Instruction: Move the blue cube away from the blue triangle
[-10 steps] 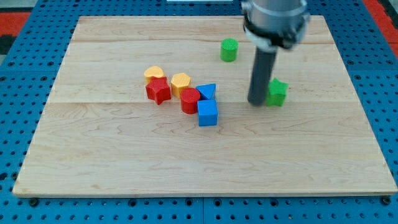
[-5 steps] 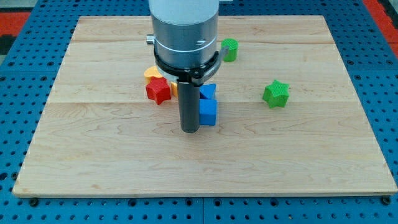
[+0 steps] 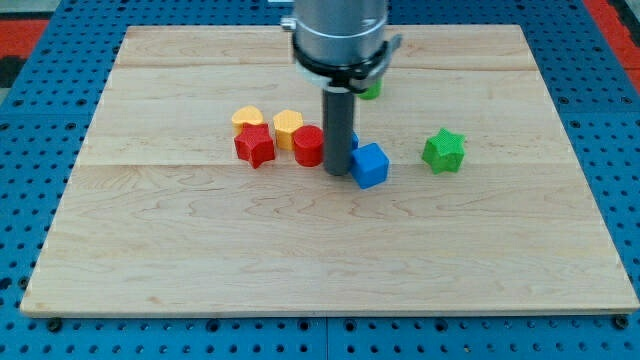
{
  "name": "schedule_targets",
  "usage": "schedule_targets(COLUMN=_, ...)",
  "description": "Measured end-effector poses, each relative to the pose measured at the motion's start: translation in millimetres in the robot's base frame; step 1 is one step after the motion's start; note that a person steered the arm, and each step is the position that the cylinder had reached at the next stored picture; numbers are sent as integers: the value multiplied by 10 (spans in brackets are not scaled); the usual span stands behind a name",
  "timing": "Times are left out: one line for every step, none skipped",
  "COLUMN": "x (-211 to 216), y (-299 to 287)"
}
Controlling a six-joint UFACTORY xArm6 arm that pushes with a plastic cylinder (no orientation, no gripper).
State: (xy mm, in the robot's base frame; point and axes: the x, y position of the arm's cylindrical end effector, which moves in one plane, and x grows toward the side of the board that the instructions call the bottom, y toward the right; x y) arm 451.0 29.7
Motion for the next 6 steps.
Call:
schedule_targets(x=341, y=-416)
schedule_targets(x=513, y=-261)
schedule_targets(x=288, y=-25)
schedule_targets(x=-50, y=217)
schedule_targets(x=-56, y=286)
schedule_targets(x=44, y=-183)
